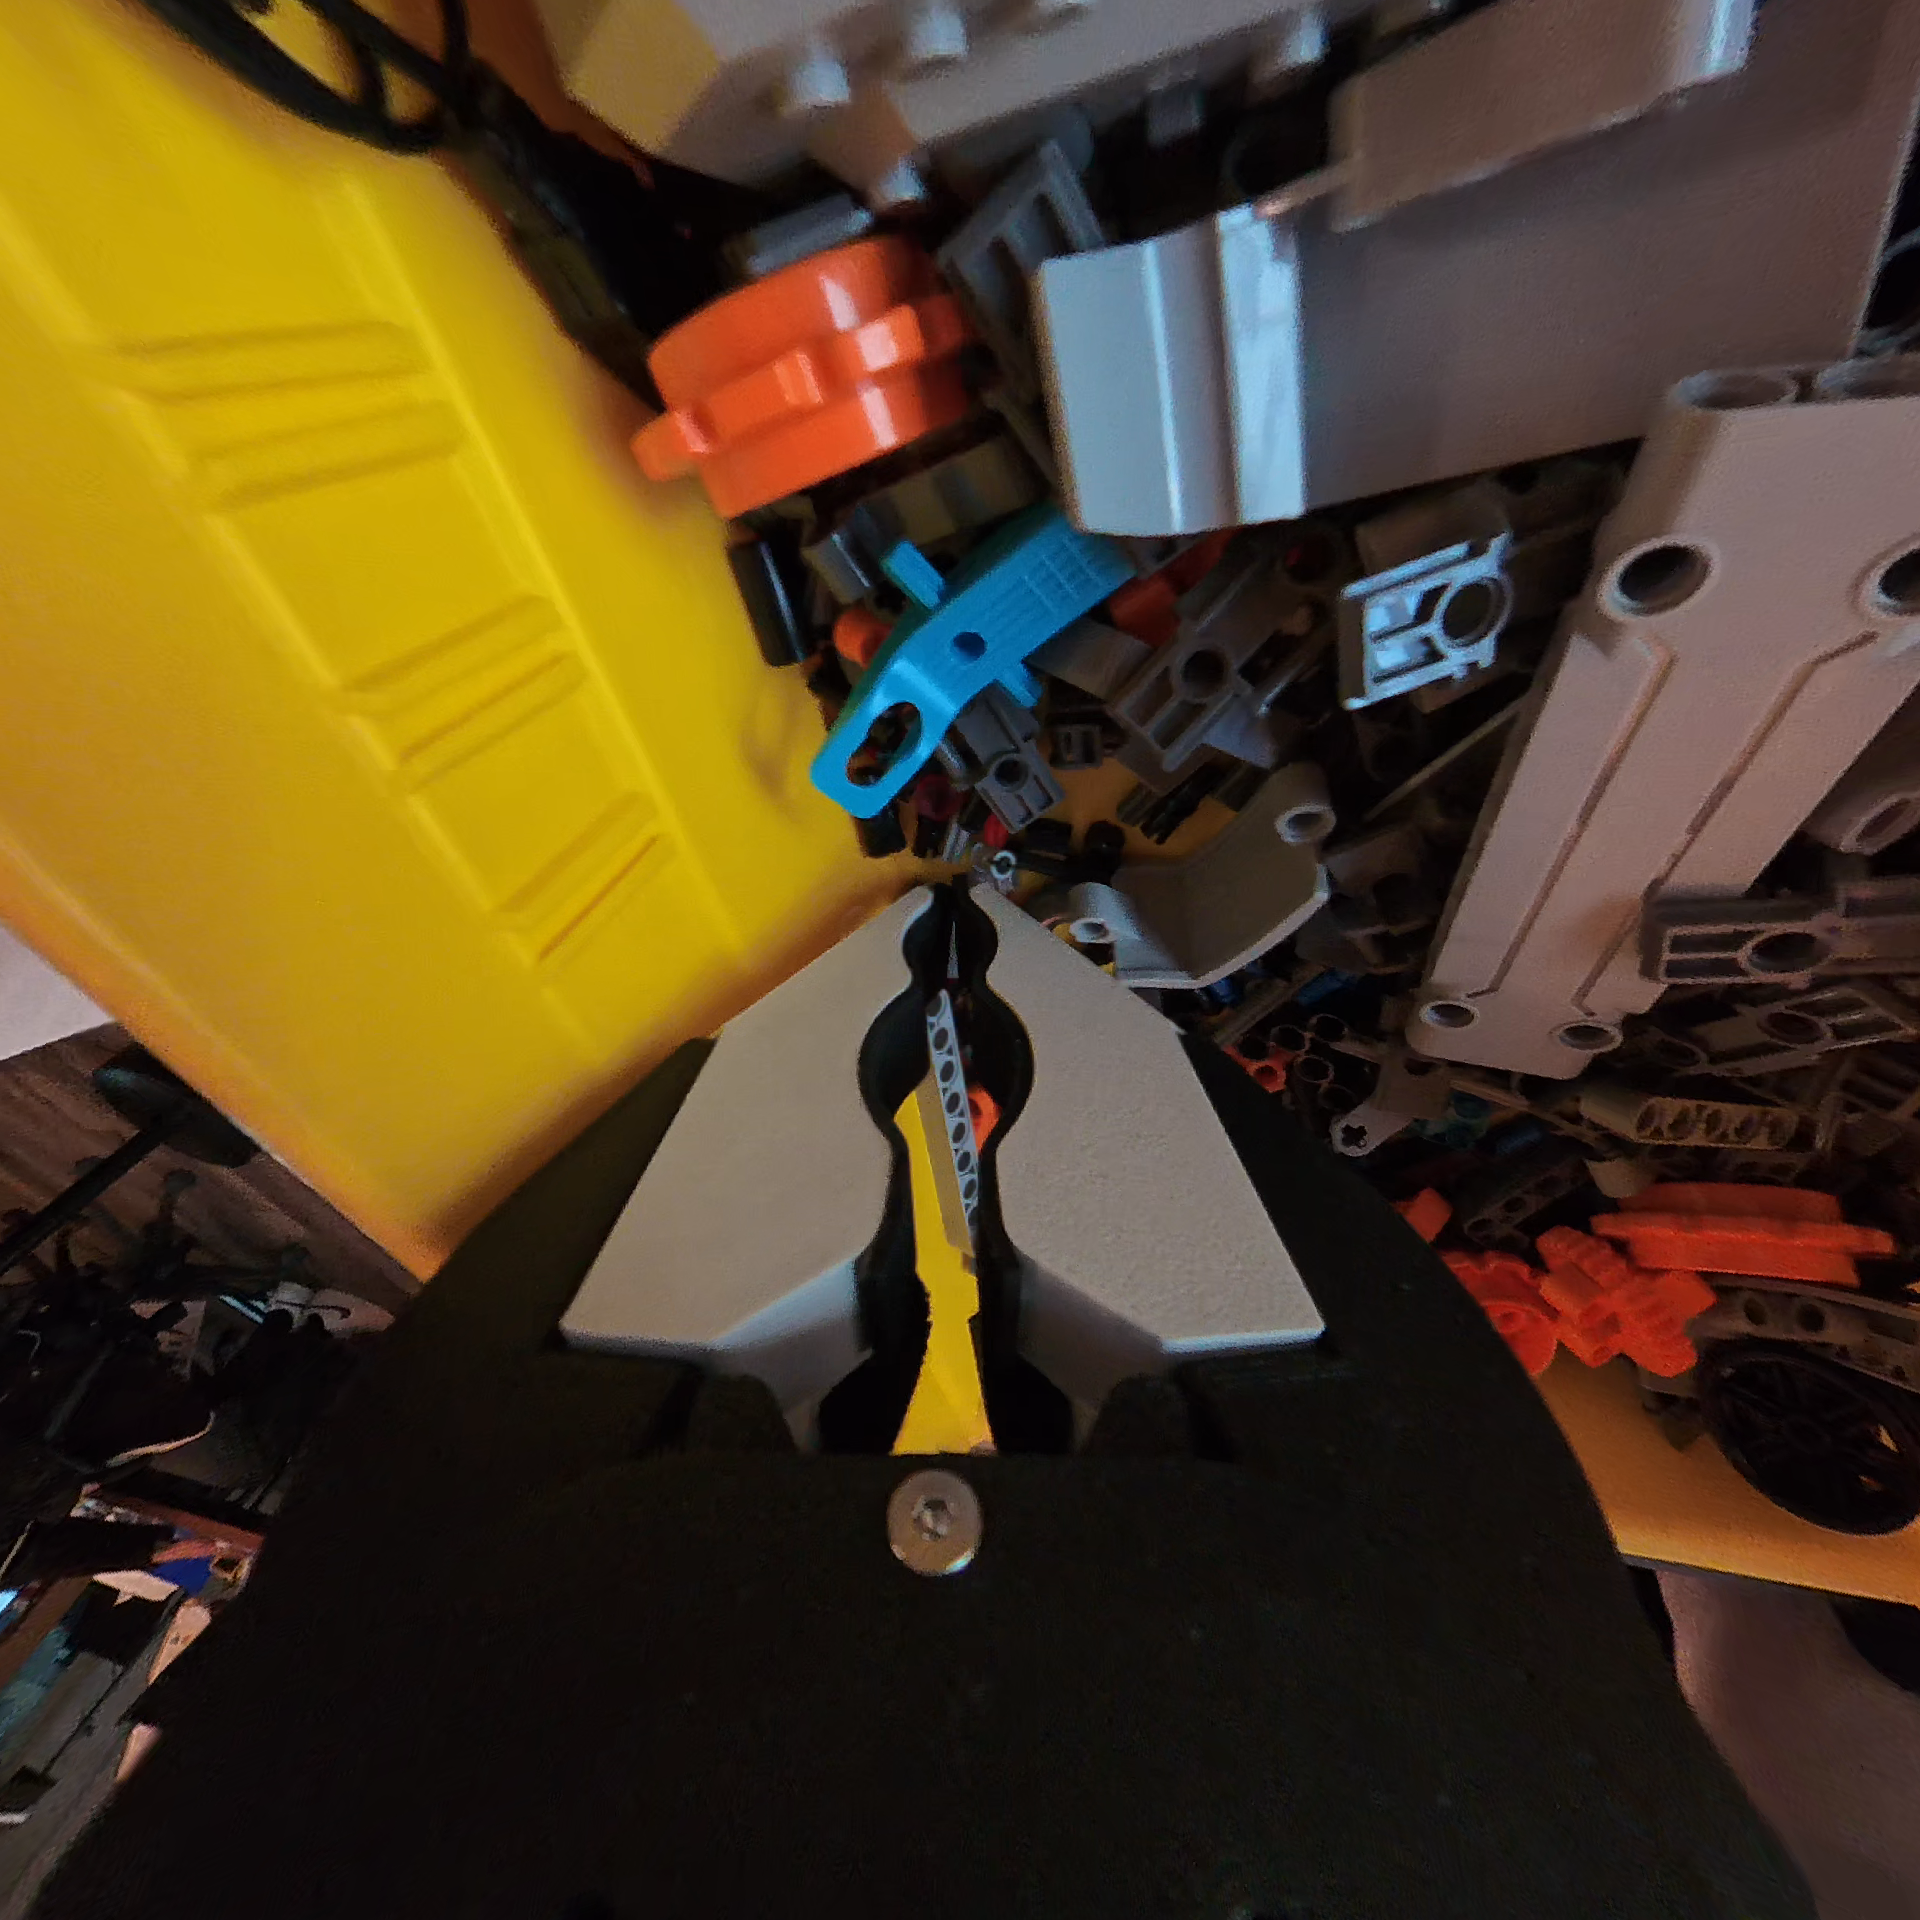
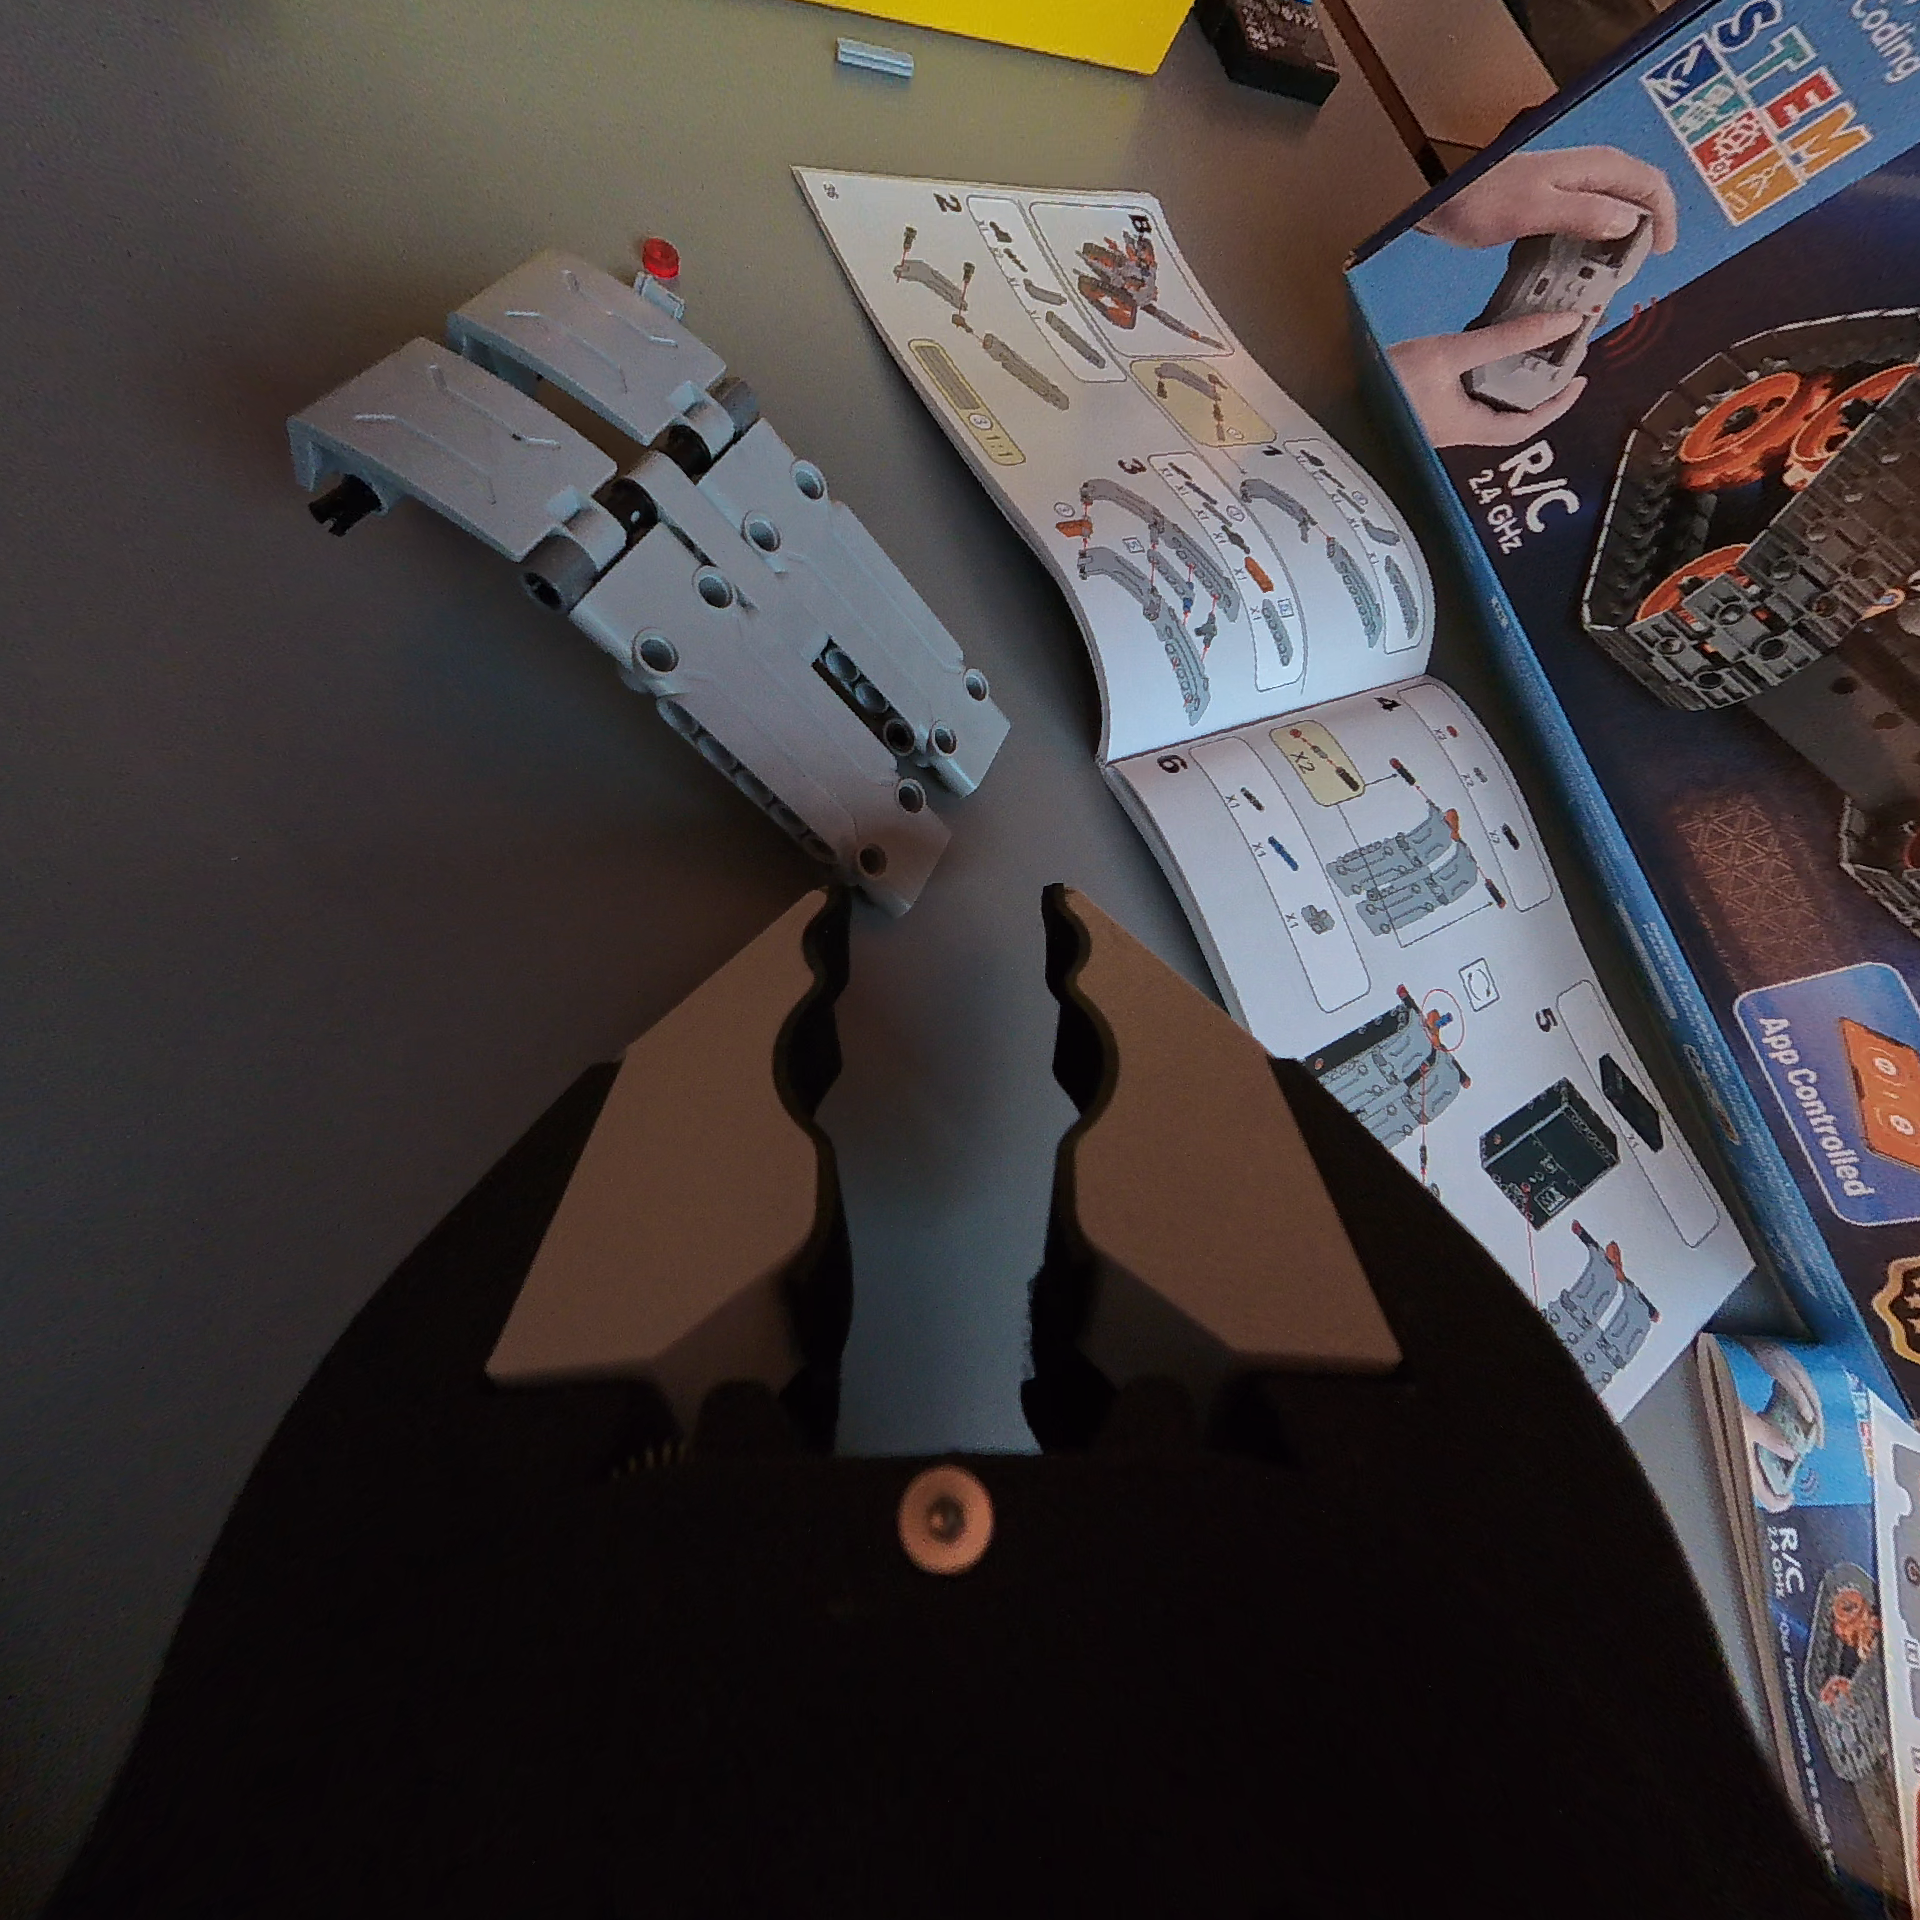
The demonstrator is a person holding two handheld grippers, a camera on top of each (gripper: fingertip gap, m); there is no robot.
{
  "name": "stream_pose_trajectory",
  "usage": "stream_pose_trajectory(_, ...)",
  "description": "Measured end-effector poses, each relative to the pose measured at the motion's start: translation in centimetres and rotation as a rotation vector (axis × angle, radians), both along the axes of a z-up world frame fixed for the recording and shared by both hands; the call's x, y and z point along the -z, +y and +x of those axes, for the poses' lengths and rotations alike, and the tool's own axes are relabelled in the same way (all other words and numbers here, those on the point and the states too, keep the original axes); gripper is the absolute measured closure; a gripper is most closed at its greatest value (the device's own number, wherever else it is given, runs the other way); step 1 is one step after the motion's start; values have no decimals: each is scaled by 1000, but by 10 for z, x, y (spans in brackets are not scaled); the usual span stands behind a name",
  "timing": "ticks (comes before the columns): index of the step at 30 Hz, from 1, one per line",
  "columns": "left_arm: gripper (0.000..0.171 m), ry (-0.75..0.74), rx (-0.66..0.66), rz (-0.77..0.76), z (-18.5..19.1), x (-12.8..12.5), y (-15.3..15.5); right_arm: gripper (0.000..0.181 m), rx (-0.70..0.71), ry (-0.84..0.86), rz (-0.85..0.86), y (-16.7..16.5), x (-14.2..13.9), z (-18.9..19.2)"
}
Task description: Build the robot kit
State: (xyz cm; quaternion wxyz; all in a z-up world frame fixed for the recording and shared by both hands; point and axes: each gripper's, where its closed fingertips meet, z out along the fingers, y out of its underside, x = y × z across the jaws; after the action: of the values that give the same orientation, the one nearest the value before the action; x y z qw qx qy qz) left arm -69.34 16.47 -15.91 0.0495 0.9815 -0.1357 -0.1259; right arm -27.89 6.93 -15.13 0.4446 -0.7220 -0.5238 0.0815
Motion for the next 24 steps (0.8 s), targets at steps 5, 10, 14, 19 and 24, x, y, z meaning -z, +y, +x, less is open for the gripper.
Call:
stream_pose_trajectory(5, 171, -9, 20, -10, 2, -2, -4, 144, -1, 1, -2, 0, 0, 0)
stream_pose_trajectory(10, 171, -18, 20, -15, 2, -4, -7, 144, -1, 2, -3, 0, 0, 0)
stream_pose_trajectory(14, 171, -68, 23, -20, 10, -2, -7, 144, -2, 3, -3, 0, 0, 0)
stream_pose_trajectory(19, 171, -89, 65, -18, 19, 0, -3, 145, -2, 3, -4, 0, 0, 0)
stream_pose_trajectory(24, 171, -25, 31, 123, 3, -16, 18, 145, -3, 3, -3, 0, 0, 0)
